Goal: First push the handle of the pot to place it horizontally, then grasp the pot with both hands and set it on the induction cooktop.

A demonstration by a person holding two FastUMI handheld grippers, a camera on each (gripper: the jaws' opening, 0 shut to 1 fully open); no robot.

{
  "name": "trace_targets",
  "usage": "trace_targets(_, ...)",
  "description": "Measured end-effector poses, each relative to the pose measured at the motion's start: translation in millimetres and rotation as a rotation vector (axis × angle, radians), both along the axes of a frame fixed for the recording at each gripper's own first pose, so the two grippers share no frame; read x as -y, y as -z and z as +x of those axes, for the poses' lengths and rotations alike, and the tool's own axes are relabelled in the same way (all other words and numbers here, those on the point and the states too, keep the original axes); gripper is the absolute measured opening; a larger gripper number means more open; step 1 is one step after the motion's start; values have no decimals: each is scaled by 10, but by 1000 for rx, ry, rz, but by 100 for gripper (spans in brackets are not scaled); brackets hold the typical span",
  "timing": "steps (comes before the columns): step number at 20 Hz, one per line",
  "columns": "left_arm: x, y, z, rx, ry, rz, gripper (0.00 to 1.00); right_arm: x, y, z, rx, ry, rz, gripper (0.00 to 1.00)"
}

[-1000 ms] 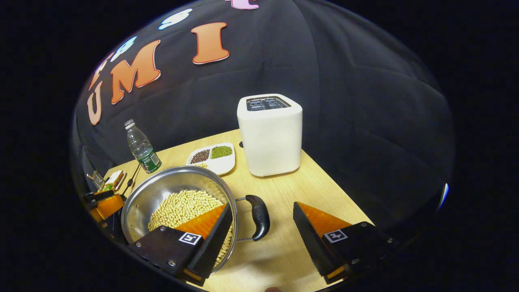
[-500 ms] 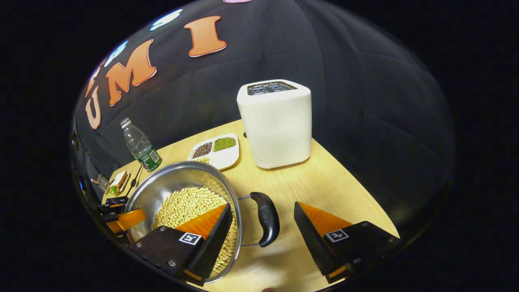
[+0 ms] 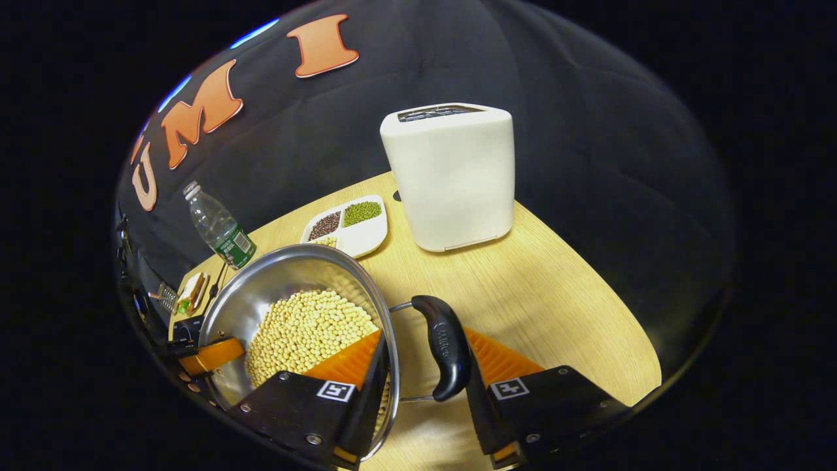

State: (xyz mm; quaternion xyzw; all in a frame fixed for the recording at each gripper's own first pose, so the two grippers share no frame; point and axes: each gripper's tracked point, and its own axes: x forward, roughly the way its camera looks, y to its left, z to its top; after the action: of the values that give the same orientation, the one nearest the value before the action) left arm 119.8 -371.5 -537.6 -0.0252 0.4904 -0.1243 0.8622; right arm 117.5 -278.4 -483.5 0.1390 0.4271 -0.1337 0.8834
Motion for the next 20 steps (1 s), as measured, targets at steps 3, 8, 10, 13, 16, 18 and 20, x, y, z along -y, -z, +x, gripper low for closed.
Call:
trace_targets(3, -23, -68, -62, -28, -23, -8, 68, -48, -42, -84, -19, 47, 42, 50)
trace_targets(8, -187, -433, 32, 49, -11, -23, 67, -158, -441, -140, 43, 72, 44, 53)
trace_targets(10, -304, -551, 53, 62, -12, -35, 65, -232, -598, -158, 63, 66, 30, 48)
trace_targets(13, -474, -628, 39, 71, -32, -54, 64, -395, -795, -178, 80, 47, 16, 48)
trace_targets(16, -699, -844, -17, 88, -54, -57, 67, -632, -918, -180, 90, 29, 23, 48)
trace_targets(18, -848, -972, -43, 101, -70, -58, 64, -806, -992, -183, 102, 15, 32, 43)
trace_targets(20, -1033, -1077, -100, 108, -86, -58, 63, -991, -1066, -195, 111, 0, 38, 48)
